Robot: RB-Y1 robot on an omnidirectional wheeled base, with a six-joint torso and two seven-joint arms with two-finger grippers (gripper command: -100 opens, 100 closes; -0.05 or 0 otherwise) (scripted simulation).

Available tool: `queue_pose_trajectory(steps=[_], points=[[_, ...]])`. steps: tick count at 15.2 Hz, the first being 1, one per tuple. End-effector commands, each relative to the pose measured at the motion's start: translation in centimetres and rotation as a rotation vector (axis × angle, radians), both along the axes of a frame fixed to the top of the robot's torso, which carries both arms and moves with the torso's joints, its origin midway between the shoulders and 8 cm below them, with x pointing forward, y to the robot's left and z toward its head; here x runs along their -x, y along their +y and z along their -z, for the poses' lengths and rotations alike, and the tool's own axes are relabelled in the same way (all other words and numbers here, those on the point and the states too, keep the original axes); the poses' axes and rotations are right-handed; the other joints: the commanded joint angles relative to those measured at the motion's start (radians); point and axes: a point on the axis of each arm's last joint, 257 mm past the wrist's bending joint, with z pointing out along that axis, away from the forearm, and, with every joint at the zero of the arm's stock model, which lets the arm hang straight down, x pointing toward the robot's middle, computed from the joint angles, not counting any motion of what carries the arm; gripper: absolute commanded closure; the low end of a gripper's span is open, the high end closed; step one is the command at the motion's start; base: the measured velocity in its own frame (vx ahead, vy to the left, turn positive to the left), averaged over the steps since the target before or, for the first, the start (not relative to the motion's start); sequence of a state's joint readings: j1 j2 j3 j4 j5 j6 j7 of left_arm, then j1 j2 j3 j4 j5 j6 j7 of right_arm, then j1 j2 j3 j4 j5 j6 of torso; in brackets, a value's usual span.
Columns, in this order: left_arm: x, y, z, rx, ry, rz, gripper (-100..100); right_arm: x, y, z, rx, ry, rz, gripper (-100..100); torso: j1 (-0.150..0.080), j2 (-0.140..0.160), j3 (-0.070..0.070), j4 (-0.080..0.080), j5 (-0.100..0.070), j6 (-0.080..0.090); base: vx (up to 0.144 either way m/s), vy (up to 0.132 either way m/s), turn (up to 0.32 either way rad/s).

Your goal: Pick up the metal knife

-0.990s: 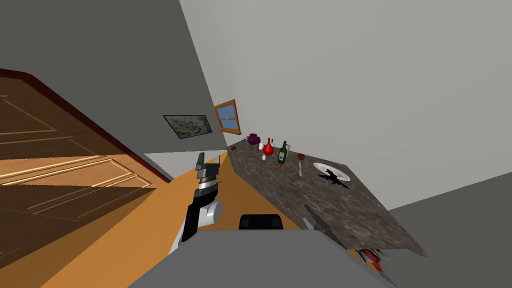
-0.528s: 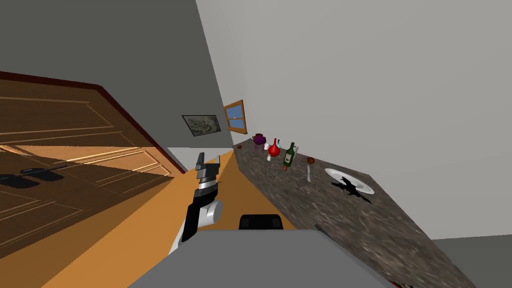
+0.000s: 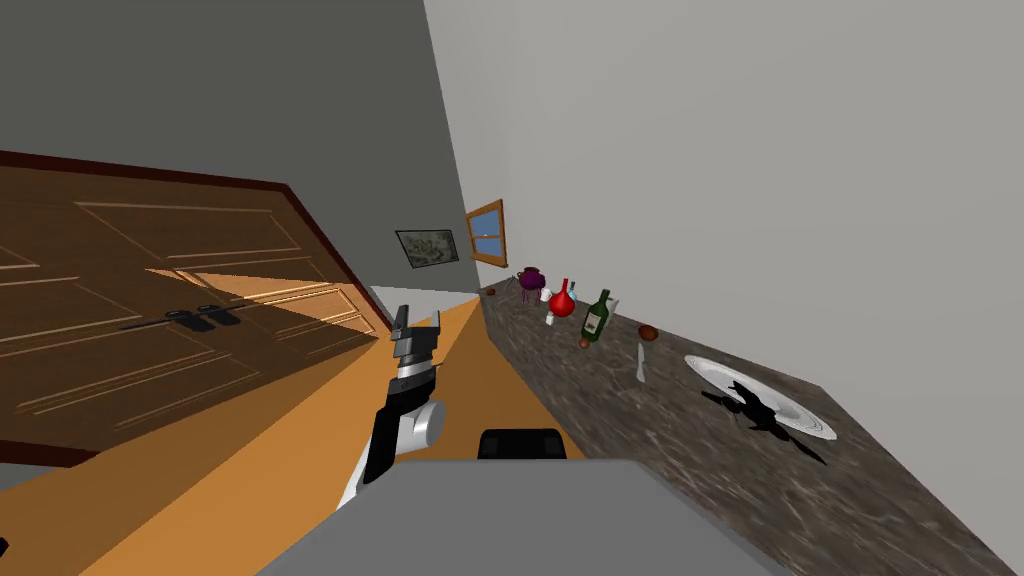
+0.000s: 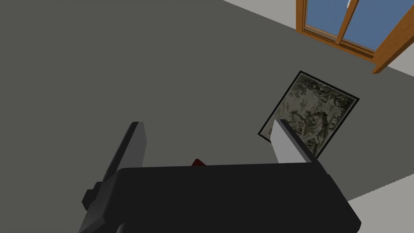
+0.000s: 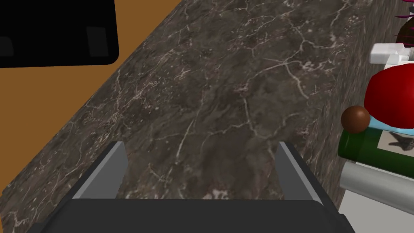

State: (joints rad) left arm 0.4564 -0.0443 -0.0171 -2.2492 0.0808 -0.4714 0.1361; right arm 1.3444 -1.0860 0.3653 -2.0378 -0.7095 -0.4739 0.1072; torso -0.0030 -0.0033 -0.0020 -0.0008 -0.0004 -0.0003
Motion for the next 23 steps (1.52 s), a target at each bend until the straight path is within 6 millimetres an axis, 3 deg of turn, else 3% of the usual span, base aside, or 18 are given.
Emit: queue_pose_trajectory(steps=[1, 3, 4, 6, 7, 10, 11, 13, 14, 16, 17, 19, 20, 23], points=[[0.0, 0.0, 0.0, 0.000, 0.000, 0.000, 0, 3.5, -1.1, 0.7, 0.001, 0.097, 0.018, -100, 0.000, 0.000, 0.000, 0.000, 0.000, 0.000, 0.023, -0.015, 0.324], [0.0, 0.0, 0.0, 0.000, 0.000, 0.000, 0, 3.6, -1.6, 0.7, 0.006, 0.114, -0.003, -100, -0.001, -0.001, 0.000, 0.000, 0.000, -0.001, 0.024, -0.024, 0.222], [0.0, 0.0, 0.0, 0.000, 0.000, 0.000, 0, 6.3, -2.5, 1.1, 0.009, 0.185, 0.019, -100, 0.000, 0.000, 0.000, 0.000, 0.000, 0.000, 0.036, -0.022, 0.218], [0.0, 0.0, 0.0, 0.000, 0.000, 0.000, 0, 6.5, -3.1, 1.0, 0.014, 0.205, 0.002, -100, 0.000, -0.001, -0.001, 0.000, 0.000, -0.001, 0.033, -0.019, 0.233], [0.0, 0.0, 0.0, 0.000, 0.000, 0.000, 0, 9.1, -4.0, 1.2, 0.020, 0.273, 0.026, -100, 0.000, -0.001, -0.001, 0.000, 0.000, 0.000, 0.032, -0.013, 0.410], [0.0, 0.0, 0.0, 0.000, 0.000, 0.000, 0, 9.2, -4.7, 1.1, 0.026, 0.293, 0.008, -100, 0.000, -0.002, -0.001, 0.000, 0.000, 0.000, 0.025, -0.024, 0.115], [0.0, 0.0, 0.0, 0.000, 0.000, 0.000, 0, 11.7, -6.0, 1.1, 0.036, 0.363, 0.030, -100, 0.000, -0.001, 0.000, 0.000, 0.000, 0.001, 0.031, -0.009, 0.227], [0.0, 0.0, 0.0, 0.000, 0.000, 0.000, 0, 11.7, -6.5, 1.0, 0.042, 0.376, 0.013, -100, 0.000, -0.002, -0.001, 0.000, 0.000, -0.001, 0.033, -0.019, 0.267], [0.0, 0.0, 0.0, 0.000, 0.000, 0.000, 0, 13.9, -7.7, 0.9, 0.054, 0.440, 0.035, -100, 0.000, -0.002, -0.001, 0.000, 0.000, 0.000, 0.031, -0.030, 0.276], [0.0, 0.0, 0.0, 0.000, 0.000, 0.000, 0, 13.9, -8.3, 0.8, 0.062, 0.453, 0.018, -100, -0.001, -0.002, -0.001, -0.001, 0.000, -0.001, 0.036, -0.035, 0.201], [0.0, 0.0, 0.0, 0.000, 0.000, 0.000, 0, 15.8, -9.7, 0.5, 0.077, 0.514, 0.042, -100, -0.001, -0.002, -0.001, 0.000, 0.000, 0.000, 0.046, -0.028, 0.265], [0.0, 0.0, 0.0, 0.000, 0.000, 0.000, 0, 15.7, -10.2, 0.4, 0.084, 0.525, 0.024, -100, -0.001, -0.003, -0.002, -0.001, 0.000, -0.001, 0.048, -0.033, 0.201], [0.0, 0.0, 0.0, 0.000, 0.000, 0.000, 0, 17.5, -11.5, 0.1, 0.100, 0.578, 0.049, -100, 0.000, -0.003, -0.002, -0.001, 0.000, 0.000, 0.050, -0.036, 0.245], [0.0, 0.0, 0.0, 0.000, 0.000, 0.000, 0, 17.3, -12.1, -0.1, 0.109, 0.590, 0.028, -100, 0.000, -0.003, -0.002, -0.001, 0.000, 0.000, 0.033, -0.030, 0.145]])
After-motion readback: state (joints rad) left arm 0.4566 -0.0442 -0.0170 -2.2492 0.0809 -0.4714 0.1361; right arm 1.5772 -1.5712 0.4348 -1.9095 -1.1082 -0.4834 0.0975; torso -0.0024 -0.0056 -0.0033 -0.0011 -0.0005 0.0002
